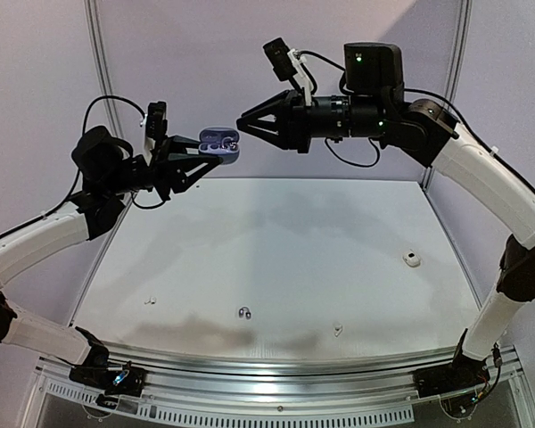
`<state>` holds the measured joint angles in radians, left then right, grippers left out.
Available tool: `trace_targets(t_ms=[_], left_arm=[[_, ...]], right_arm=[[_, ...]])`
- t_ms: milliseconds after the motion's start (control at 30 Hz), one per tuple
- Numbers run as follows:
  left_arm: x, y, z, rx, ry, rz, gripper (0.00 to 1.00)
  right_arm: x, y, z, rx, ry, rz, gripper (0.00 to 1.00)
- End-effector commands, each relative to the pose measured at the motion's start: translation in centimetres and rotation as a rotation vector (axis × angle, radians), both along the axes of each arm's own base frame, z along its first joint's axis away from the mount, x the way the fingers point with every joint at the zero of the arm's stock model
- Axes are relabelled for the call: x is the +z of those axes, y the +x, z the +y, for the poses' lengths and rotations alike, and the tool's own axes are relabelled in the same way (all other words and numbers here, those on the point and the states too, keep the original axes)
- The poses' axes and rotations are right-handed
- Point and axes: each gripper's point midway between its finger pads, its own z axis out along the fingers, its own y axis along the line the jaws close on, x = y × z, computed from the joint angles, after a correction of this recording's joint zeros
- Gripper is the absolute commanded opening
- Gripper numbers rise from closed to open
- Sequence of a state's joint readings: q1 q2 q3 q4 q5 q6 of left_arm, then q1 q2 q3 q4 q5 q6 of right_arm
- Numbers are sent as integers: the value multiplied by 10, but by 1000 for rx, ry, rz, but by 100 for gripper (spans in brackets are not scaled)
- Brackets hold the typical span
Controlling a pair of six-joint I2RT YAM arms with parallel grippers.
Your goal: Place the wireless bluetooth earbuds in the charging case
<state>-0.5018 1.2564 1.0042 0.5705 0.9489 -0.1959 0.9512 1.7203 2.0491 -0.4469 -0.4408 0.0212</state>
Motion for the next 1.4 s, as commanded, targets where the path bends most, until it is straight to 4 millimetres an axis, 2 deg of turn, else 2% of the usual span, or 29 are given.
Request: trace_targets(t_ms=[0,167,267,533,800,900,1033,1367], left_arm=[[-2,-3,-1,-5,-3,15,0],[-4,-2,-2,-3,-1,13,0],[-3,-2,-2,0,-3,14,0],[-4,0,-3,3,-4,9,0],[-3,-1,-2,3,-6,2,0],[-4,-1,-2,3,-4,4,0],[-4,-1,-2,2,-5,3,0],[-2,0,-2,5,-9,-8,0]], right_arm=[[-4,1,8,10,-20,13,24],[-14,6,15,11,-54,28,22],[-18,2,18,48,-66,5,21],[-17,-9,18,103,-62,10,21],[-29,8,23,33,-91,21,21],[-25,14,24,7,-82,4,20],[-25,14,24,6,-84,-1,19],[-45,16,26,8,-143,24,19]])
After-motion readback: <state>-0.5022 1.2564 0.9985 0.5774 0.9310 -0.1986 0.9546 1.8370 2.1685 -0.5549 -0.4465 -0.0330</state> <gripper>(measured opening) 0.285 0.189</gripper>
